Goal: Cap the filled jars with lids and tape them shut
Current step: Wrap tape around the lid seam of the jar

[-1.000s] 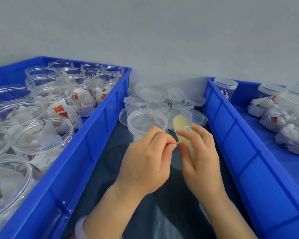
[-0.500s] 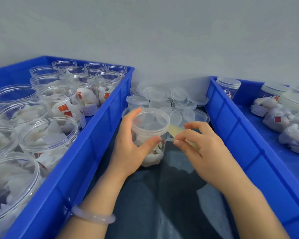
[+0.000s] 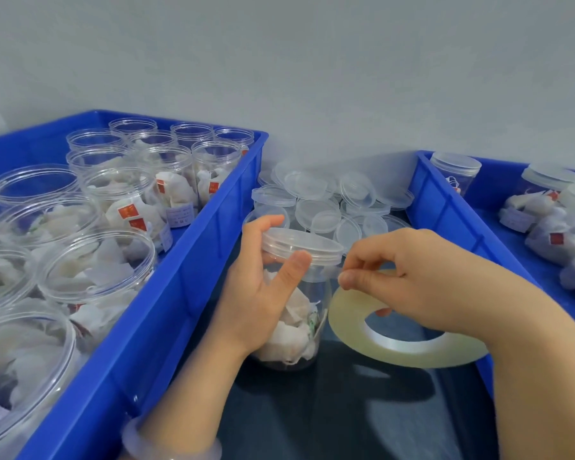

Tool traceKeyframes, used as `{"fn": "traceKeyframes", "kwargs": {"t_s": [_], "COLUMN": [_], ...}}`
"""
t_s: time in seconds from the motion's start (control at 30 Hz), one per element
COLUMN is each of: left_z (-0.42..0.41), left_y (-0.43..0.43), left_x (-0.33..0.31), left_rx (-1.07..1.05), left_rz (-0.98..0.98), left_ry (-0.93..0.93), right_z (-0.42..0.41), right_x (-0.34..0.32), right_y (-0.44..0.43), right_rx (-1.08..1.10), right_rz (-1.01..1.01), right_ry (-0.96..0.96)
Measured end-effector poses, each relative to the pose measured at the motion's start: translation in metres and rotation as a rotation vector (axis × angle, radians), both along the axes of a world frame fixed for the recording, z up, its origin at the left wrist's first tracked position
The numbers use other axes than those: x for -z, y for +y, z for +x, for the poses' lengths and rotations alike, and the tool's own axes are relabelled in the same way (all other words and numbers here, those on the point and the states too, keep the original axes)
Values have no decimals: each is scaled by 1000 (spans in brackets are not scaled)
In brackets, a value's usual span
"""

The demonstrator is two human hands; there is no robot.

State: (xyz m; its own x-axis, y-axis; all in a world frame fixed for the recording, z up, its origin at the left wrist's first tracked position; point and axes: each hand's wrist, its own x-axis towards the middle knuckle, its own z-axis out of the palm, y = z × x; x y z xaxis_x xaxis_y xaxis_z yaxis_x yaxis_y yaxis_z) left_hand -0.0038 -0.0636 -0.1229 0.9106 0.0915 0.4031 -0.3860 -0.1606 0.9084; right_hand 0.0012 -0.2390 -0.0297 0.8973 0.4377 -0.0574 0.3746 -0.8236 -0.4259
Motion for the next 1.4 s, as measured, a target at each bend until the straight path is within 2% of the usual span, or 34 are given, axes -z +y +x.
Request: {"fn": "traceKeyframes", "kwargs": {"t_s": [0.23,0.37,1.0,1.23,1.4], "left_z": [-1,-1,-2,-2,-2], "left_y": [2,2,2,6,8], "left_x": [-4,-3,-5,-7,-6], "left_rx": [-17,-21,-62,-85,-43], "left_rz": [12,37,76,74,26], "left_ry": [31,22,8,5,56], "right_z": [8,8,4,0,-1], "right_x": [6,7,5,8,6], "right_y": [8,8,10,17,14], "right_rx": [-27,-37,-44,12,160], "right_rz": [-114,-113,-133,-135,-97], "right_ry": [-101,-147,-169,-206,-143]}}
